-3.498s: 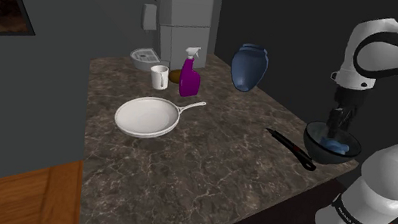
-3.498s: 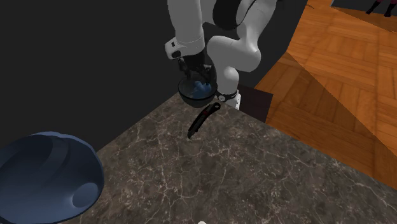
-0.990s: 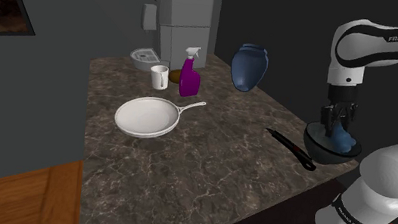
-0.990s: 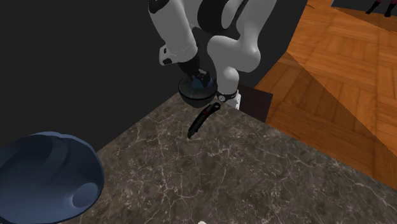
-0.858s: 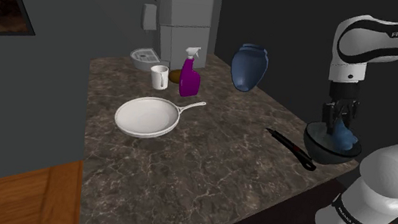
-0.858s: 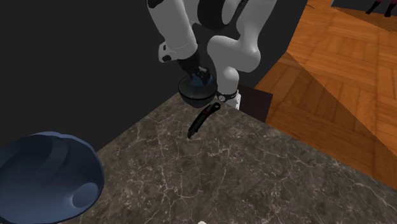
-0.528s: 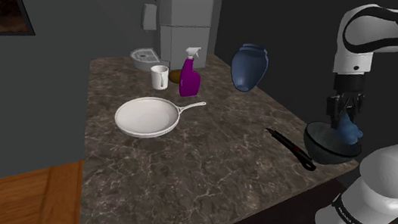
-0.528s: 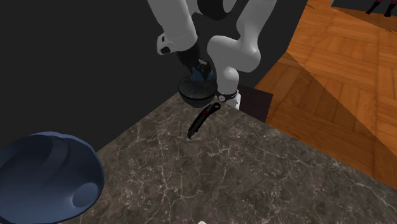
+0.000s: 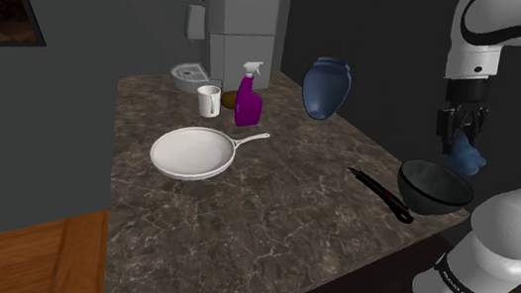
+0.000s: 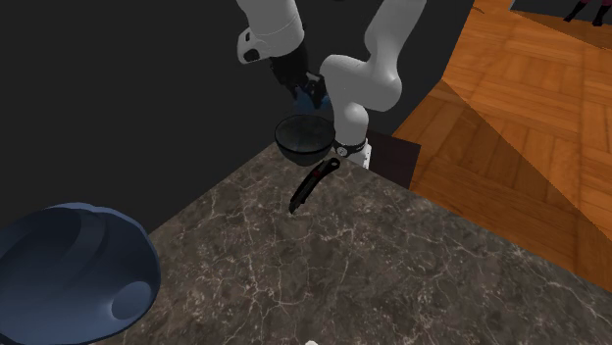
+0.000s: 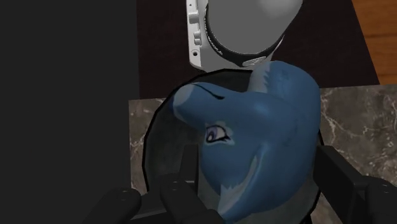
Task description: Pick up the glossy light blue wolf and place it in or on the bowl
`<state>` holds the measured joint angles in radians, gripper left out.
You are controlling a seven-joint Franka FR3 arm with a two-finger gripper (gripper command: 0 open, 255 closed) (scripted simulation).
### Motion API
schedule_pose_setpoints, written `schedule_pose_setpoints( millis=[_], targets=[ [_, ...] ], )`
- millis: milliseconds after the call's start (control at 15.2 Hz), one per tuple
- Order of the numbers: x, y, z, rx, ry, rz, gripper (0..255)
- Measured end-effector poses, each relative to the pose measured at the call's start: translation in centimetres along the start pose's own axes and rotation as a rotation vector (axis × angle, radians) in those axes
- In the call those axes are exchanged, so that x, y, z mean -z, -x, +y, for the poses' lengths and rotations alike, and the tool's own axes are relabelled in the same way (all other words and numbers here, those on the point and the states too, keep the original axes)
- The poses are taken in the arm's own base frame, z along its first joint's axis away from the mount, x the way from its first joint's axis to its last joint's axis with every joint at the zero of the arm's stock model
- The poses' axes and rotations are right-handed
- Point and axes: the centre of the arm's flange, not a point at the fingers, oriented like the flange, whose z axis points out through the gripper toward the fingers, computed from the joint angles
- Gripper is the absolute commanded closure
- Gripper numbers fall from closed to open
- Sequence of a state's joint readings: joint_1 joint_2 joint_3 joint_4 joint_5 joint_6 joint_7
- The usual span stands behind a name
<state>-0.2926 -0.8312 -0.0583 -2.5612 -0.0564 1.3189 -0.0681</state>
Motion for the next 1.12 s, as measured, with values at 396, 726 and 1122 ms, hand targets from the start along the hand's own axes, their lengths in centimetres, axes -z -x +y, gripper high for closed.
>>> schedule_pose_setpoints(
  millis=[396, 726, 1122],
  targets=[
    [1.1, -1.9, -0.8, 0.0, 0.0, -0.001, 255],
    [-1.3, -2.9, -0.9, 0.0, 0.0, -0.001, 255],
    [-4.2, -4.2, -0.8, 0.0, 0.0, -0.001, 255]
  ],
)
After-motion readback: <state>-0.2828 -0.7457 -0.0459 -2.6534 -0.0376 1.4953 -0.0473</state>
